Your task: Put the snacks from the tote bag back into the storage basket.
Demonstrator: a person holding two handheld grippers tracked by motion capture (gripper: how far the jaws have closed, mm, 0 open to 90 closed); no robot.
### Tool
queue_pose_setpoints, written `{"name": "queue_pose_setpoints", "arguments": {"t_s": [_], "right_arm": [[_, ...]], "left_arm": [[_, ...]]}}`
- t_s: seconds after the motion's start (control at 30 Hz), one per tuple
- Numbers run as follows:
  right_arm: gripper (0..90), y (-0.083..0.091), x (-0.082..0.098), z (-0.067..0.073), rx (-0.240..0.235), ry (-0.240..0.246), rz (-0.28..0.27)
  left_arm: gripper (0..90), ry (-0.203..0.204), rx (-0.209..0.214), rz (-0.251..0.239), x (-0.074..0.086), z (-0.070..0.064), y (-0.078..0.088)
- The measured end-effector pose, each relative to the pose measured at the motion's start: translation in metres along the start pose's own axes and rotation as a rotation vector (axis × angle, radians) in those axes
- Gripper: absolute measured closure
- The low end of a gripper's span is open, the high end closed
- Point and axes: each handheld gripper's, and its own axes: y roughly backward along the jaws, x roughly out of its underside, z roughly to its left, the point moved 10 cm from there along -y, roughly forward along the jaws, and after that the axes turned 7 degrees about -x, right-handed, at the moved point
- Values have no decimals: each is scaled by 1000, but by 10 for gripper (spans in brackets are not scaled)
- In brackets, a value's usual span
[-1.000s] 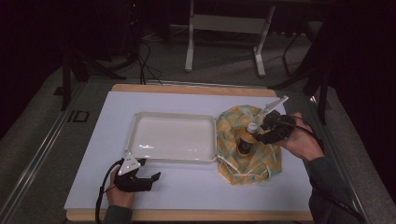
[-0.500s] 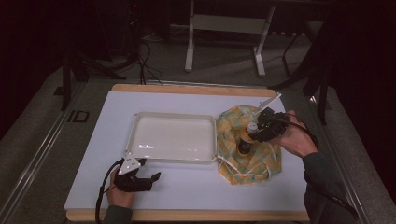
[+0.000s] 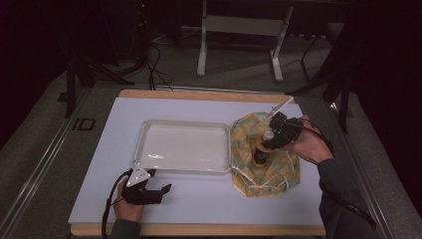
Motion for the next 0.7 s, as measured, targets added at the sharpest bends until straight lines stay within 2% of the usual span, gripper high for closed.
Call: {"name": "queue_pose_setpoints", "arguments": {"t_s": [0.2,0.27,0.43,0.7], "right_arm": [[511,2,-4,-1,0,-11,21],[539,3,-5,-1,2,-30,35],[566,5,-5,-2,-14,-75,36],[586,6,-6,-3,-20,-102,28]], "left_arm": [[193,-4,-2,4,0,0,0],[193,-5,-1,4,0,0,-1],[193,-5,-1,4,0,0,-1],[193,-5,0,5,0,0,-1]]}}
